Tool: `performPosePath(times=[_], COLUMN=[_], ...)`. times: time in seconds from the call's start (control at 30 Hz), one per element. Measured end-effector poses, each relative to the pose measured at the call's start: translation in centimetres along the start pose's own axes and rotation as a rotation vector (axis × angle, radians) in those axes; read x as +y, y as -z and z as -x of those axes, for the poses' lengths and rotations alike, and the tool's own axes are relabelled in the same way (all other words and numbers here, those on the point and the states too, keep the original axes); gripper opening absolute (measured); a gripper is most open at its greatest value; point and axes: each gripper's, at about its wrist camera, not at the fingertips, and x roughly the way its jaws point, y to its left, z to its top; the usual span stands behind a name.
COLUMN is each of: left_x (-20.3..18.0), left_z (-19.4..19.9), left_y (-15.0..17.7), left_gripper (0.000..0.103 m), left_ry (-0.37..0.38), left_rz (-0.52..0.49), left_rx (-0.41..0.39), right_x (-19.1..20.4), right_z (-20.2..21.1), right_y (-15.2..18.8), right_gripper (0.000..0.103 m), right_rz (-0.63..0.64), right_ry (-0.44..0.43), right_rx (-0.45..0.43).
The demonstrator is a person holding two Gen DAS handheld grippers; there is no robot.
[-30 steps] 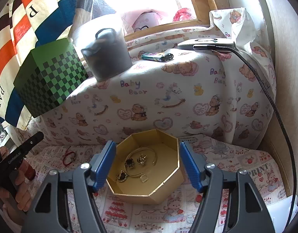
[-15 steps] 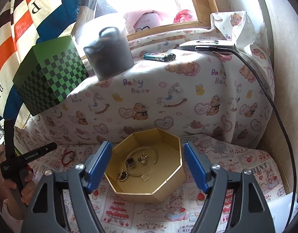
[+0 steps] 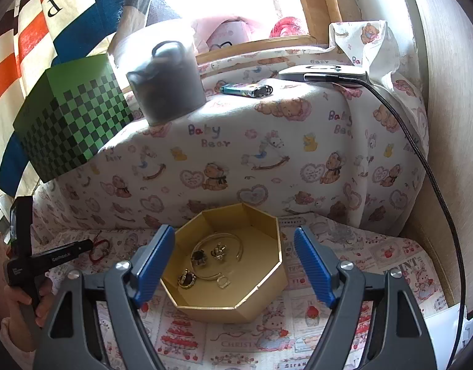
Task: Organize jewelry
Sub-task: 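Move the left tool to the red string bracelet and grasp its bead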
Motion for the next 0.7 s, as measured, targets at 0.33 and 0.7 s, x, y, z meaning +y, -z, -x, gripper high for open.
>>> performPosePath(times=[0.33,0.7], left_x=[-2.9,-6.7], left_z=[2.4,0.6], left_y=[0.8,0.9], left_gripper=[0.0,0.056], left_ry=[0.081,0.163], left_rz=[-0.017,-0.123], left_rx=[-0.089,-0.039], right_x=[0.5,0.8], right_z=[0.1,-0.1], right_y=[0.2,0.4], right_gripper=[0.078,0.078], right_rz=[0.025,0.037], right_ry=[0.002,0.004], right_rx=[-0.006,0.002])
